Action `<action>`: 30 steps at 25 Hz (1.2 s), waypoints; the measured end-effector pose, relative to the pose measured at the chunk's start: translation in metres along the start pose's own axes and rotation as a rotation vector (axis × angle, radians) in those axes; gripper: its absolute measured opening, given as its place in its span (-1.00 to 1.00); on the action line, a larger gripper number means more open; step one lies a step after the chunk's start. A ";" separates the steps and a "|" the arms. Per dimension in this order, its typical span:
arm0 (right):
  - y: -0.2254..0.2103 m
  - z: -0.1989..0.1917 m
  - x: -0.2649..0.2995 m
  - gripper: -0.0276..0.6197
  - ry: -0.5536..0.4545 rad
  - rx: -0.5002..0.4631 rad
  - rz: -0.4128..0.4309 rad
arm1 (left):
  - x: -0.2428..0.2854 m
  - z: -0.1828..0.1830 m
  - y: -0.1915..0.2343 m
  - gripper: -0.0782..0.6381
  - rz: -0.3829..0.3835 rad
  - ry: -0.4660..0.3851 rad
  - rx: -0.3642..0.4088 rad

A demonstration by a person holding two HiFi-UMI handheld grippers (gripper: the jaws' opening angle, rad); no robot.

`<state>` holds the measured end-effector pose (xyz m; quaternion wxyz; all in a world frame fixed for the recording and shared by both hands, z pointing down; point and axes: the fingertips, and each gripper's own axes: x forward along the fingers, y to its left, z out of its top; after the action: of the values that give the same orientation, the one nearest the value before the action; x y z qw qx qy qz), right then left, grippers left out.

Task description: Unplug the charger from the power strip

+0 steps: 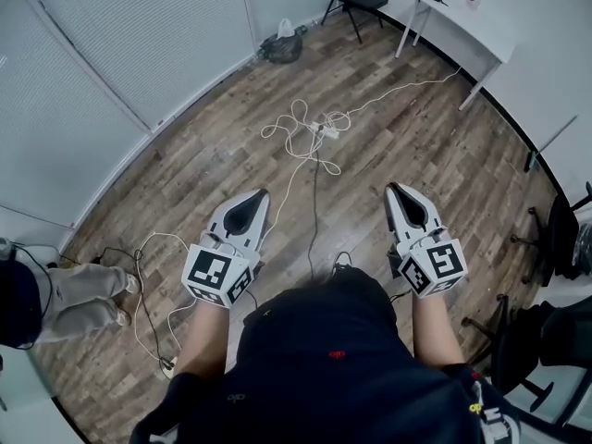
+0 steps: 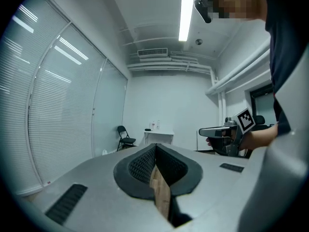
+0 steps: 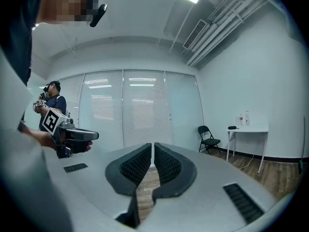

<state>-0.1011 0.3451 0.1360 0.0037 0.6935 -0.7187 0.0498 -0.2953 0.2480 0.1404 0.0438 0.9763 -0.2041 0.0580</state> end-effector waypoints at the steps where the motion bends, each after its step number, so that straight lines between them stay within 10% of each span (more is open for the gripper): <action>1: -0.015 0.002 0.007 -0.81 -0.001 0.003 0.011 | 0.015 0.003 0.001 -0.73 0.009 0.002 -0.003; 12: -0.178 0.000 0.068 -0.81 0.044 0.052 0.106 | 0.168 0.027 -0.005 -0.73 0.110 0.025 -0.035; 30: -0.257 -0.027 0.231 -0.81 0.127 0.078 0.033 | 0.323 0.008 0.132 -0.73 0.025 0.079 -0.109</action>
<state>0.1442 0.1083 0.1967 0.0213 0.6767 -0.7258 0.1219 -0.0539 -0.0002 0.1834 0.1044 0.9668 -0.2171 0.0857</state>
